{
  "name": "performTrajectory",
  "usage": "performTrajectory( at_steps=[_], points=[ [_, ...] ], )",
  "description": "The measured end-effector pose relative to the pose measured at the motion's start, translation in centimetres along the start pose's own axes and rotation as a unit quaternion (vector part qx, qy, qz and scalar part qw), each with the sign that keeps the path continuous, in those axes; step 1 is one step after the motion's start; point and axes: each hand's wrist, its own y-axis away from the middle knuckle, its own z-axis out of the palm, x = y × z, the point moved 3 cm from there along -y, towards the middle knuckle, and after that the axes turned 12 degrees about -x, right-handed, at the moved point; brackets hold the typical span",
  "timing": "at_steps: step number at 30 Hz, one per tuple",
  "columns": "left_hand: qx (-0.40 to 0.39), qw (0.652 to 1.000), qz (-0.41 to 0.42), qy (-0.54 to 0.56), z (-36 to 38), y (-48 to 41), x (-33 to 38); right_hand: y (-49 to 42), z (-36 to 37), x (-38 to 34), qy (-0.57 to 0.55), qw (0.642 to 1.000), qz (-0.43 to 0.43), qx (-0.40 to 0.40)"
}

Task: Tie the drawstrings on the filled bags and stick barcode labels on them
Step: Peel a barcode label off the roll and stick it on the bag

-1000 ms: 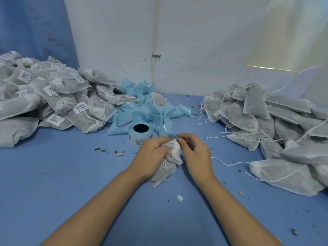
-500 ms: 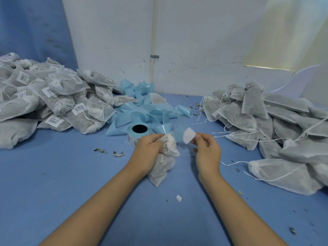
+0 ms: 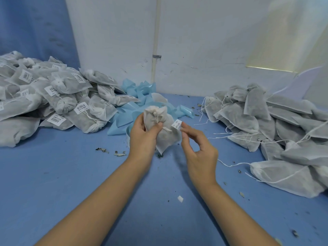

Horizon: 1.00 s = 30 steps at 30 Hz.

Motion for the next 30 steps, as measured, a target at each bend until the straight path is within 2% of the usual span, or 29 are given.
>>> performTrajectory(
  at_steps=[4,8,14,21,24,27,30],
  points=[
    [0.018,0.999,0.030,-0.004,0.0,0.1,0.2,0.2,0.3,-0.5,0.066,0.994,-0.084,0.001],
    [0.028,0.999,0.039,-0.019,0.1,0.2,0.2,0.3,0.6,-0.6,0.073,0.990,-0.124,-0.007],
    [0.028,0.999,0.035,-0.025,0.2,0.3,0.3,0.3,0.9,-0.5,0.091,0.984,-0.149,-0.026],
    [0.021,0.999,0.026,0.009,0.4,0.4,0.5,0.5,1.4,-0.6,0.194,0.966,-0.164,-0.041],
    [0.010,1.000,0.014,0.010,0.3,0.3,0.5,0.3,1.0,-0.8,0.153,0.981,-0.115,-0.030],
    [-0.017,1.000,-0.013,-0.002,0.3,0.1,0.4,-0.1,0.6,-0.2,0.040,0.998,0.021,-0.040],
    [-0.057,0.998,-0.042,0.001,0.5,0.2,0.3,-0.4,0.7,0.8,-0.116,0.976,0.150,-0.105]
  ],
)
